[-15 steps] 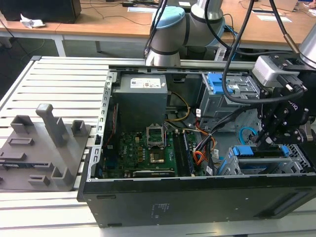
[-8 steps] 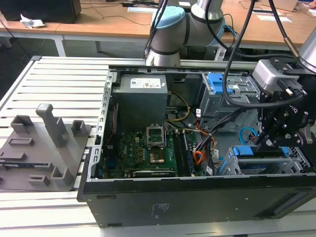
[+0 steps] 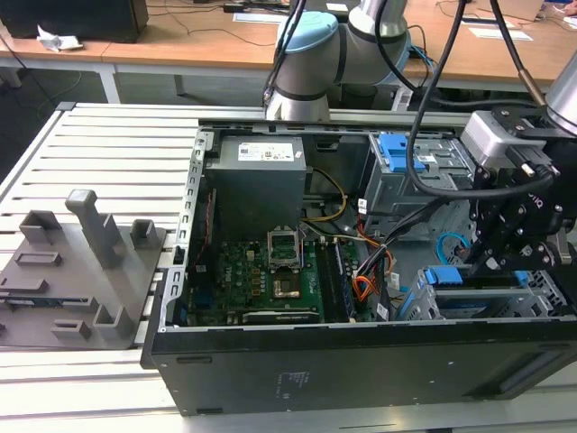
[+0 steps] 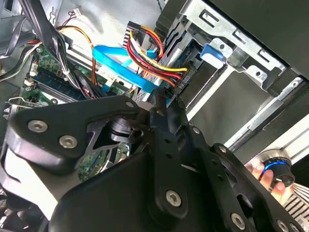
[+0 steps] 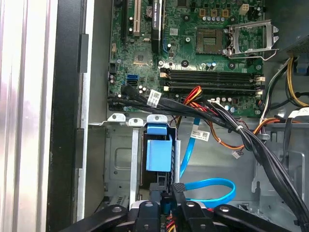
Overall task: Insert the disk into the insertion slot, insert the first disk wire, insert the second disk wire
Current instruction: 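Insert the second disk wire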
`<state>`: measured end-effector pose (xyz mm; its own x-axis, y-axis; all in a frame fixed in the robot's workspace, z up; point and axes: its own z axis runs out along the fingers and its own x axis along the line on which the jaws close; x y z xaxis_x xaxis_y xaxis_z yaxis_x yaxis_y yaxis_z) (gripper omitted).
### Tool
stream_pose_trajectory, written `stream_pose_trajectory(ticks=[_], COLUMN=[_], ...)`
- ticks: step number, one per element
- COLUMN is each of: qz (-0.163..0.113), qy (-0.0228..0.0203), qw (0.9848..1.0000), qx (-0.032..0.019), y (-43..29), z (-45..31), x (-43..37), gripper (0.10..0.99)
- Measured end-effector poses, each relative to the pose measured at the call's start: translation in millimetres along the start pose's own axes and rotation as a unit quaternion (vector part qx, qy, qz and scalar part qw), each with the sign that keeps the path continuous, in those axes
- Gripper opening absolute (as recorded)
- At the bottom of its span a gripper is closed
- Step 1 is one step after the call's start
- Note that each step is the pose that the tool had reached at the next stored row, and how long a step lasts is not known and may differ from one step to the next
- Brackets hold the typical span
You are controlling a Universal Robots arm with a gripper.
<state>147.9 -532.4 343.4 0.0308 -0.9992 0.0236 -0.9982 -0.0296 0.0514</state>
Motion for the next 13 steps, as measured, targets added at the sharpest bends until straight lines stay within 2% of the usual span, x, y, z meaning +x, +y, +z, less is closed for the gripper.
stream_pose_trajectory(ticks=[4, 5, 6, 7, 8, 11, 13], qz=[0.0, 0.0, 0.0, 0.0, 0.0, 0.0, 0.0], qy=[0.0002, 0.0003, 0.0002, 0.0003, 0.0003, 0.0002, 0.0002], qw=[1.0, 1.0, 1.0, 1.0, 1.0, 1.0, 1.0], qx=[0.0, 0.0, 0.0, 0.0, 0.0, 0.0, 0.0], y=[0.9, 1.0, 1.0, 1.1, 1.3, 1.5, 6.4], z=[-18.6, -20.1, -21.4, -23.8, -25.8, -26.8, -26.6], x=[-1.1, -1.7, -1.9, -2.1, -2.0, -2.0, -2.2], gripper=[0.235, 0.22, 0.157, 0.157, 0.106, 0.106, 0.106])
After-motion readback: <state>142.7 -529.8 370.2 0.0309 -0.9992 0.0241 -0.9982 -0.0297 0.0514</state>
